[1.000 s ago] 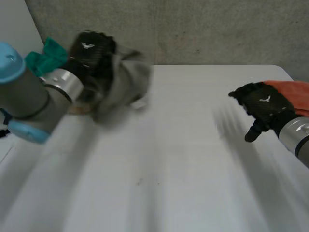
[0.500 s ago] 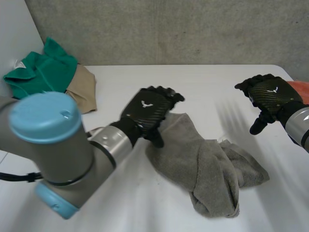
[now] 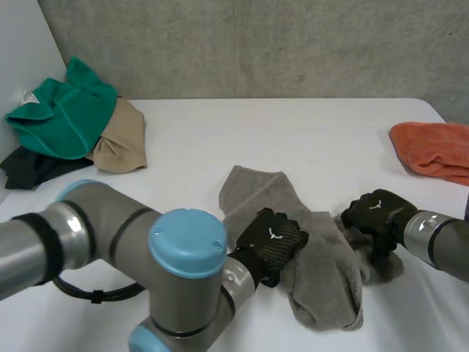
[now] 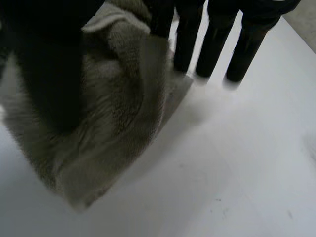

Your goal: Fold the laundry.

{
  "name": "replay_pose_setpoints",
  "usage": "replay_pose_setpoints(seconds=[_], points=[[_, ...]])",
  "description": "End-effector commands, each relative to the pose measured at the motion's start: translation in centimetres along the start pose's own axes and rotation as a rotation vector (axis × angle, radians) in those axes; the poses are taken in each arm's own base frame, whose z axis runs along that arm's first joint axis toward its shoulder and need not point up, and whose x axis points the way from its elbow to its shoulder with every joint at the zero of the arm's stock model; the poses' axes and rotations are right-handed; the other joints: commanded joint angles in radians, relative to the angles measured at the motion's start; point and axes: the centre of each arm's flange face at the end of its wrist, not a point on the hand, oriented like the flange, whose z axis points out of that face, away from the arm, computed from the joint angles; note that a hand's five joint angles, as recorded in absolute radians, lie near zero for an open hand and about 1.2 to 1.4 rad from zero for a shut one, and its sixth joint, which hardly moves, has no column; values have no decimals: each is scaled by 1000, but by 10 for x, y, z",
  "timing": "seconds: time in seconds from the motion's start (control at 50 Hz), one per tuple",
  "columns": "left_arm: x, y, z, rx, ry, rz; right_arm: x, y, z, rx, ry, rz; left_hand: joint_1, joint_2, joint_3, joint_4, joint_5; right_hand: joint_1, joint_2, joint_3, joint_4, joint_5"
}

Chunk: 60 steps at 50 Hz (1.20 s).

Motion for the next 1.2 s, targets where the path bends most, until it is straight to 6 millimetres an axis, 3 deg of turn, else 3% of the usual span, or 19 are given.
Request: replay_pose_setpoints(seconds=[0.02, 0.08, 0.14, 0.24, 0.26, 0.34, 0.4, 0.46, 0.54, 0.64, 0.74, 0.76, 0.78, 0.8, 0.84, 0.94, 1.04, 1.1, 1.2], points=[[-6, -11, 11, 56, -45, 43, 8, -6, 13, 83, 70, 38, 712, 733, 755, 751, 752, 719, 730, 739, 742, 733], [-14, -25, 16, 130, -84, 52, 18, -21, 16, 148, 113, 62, 712, 733, 755, 751, 752, 719, 730, 739, 742, 733], [-39, -46, 23, 219, -192, 52, 33, -37, 16, 211, 169, 80, 712, 733, 755, 751, 752, 719, 730, 739, 742, 733], [-124, -89, 14, 352, -491, 31, 72, -72, 15, 364, 358, 102, 712, 733, 755, 751, 752, 719, 730, 739, 742, 733], [-151, -99, 6, 389, -580, 20, 84, -84, 12, 425, 431, 110, 712, 733, 755, 751, 752, 719, 730, 739, 742, 733], [-182, -121, -11, 488, -689, 3, 101, -117, -6, 600, 569, 124, 712, 733, 755, 751, 752, 719, 730, 739, 742, 733], [-186, -124, -19, 512, -699, -15, 102, -128, -17, 667, 601, 130, 712, 733, 755, 751, 752, 719, 730, 739, 742, 733], [-179, -110, -24, 473, -675, -41, 91, -131, -22, 673, 576, 130, 712, 733, 755, 751, 752, 719, 730, 739, 742, 733], [-166, -70, -25, 353, -635, -60, 67, -116, -16, 583, 494, 136, 712, 733, 755, 751, 752, 719, 730, 739, 742, 733], [-160, -14, -31, 182, -621, -80, 26, -80, -10, 343, 328, 96, 712, 733, 755, 751, 752, 719, 730, 739, 742, 733], [-156, 21, -39, 51, -610, -101, -5, -58, -12, 229, 187, 25, 712, 733, 755, 751, 752, 719, 730, 739, 742, 733], [-153, 23, -40, 40, -604, -102, -8, -56, -12, 224, 175, 16, 608, 628, 651, 646, 648, 719, 730, 739, 742, 733], [-152, 25, -41, 32, -600, -103, -10, -53, -12, 217, 167, 14, 441, 462, 484, 480, 481, 719, 730, 739, 742, 733], [-150, 24, -43, 27, -592, -100, -12, -51, -12, 212, 156, 10, 88, 108, 131, 126, 128, 719, 730, 739, 742, 733], [-149, 20, -43, 31, -584, -96, -13, -50, -12, 212, 152, 8, -103, -83, -60, -64, -63, 719, 730, 739, 742, 733], [-149, -9, -41, 133, -533, -74, -12, -57, -21, 239, 159, 5, -145, -124, -102, -106, -105, 719, 730, 739, 742, 733], [-140, -46, -26, 281, -418, -33, -23, -76, -48, 325, 150, -26, -183, -162, -140, -144, -143, 719, 730, 739, 742, 733], [-131, -52, -6, 307, -352, -20, -29, -86, -64, 379, 144, -39, -224, -203, -181, -185, -184, 719, 730, 739, 742, 733], [-102, -43, 24, 273, -234, -17, -32, -102, -100, 479, 174, -61, -288, -268, -245, -250, -249, 719, 730, 739, 742, 733]])
